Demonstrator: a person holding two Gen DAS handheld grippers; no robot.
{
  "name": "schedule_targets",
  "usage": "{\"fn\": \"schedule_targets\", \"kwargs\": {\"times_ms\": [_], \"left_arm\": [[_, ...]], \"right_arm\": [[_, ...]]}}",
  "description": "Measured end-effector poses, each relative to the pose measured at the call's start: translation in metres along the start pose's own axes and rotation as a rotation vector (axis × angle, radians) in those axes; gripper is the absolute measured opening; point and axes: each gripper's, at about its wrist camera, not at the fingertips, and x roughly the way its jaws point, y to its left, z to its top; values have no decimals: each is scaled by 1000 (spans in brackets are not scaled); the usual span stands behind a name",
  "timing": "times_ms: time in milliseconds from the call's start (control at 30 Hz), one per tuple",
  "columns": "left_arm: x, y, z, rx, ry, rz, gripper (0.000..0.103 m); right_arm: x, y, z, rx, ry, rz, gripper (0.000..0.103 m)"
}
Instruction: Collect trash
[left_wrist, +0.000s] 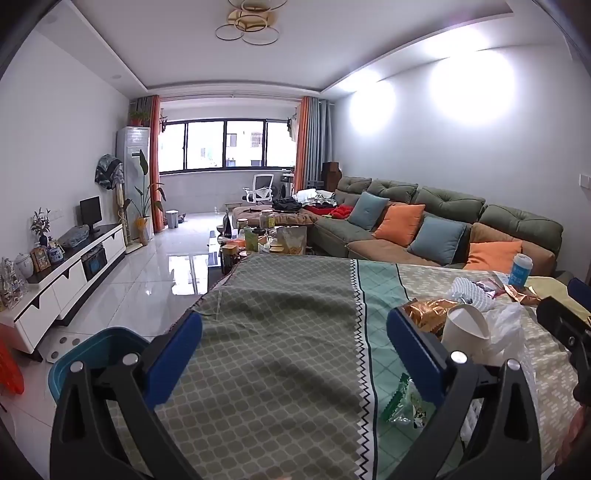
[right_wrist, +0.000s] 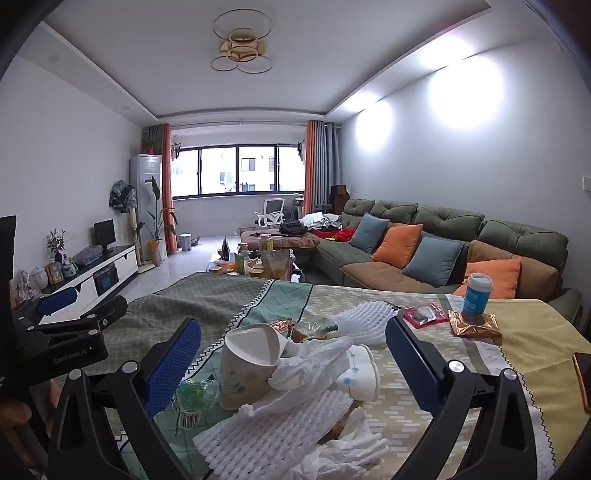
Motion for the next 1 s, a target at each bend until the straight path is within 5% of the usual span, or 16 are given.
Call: {"fn": "schedule_targets", "kwargs": {"times_ms": [1000], "left_arm": [[-13,-2,0,2,-41,5,100]], "right_arm": [[-2,3,-2,-2,-6,7,99]]}}
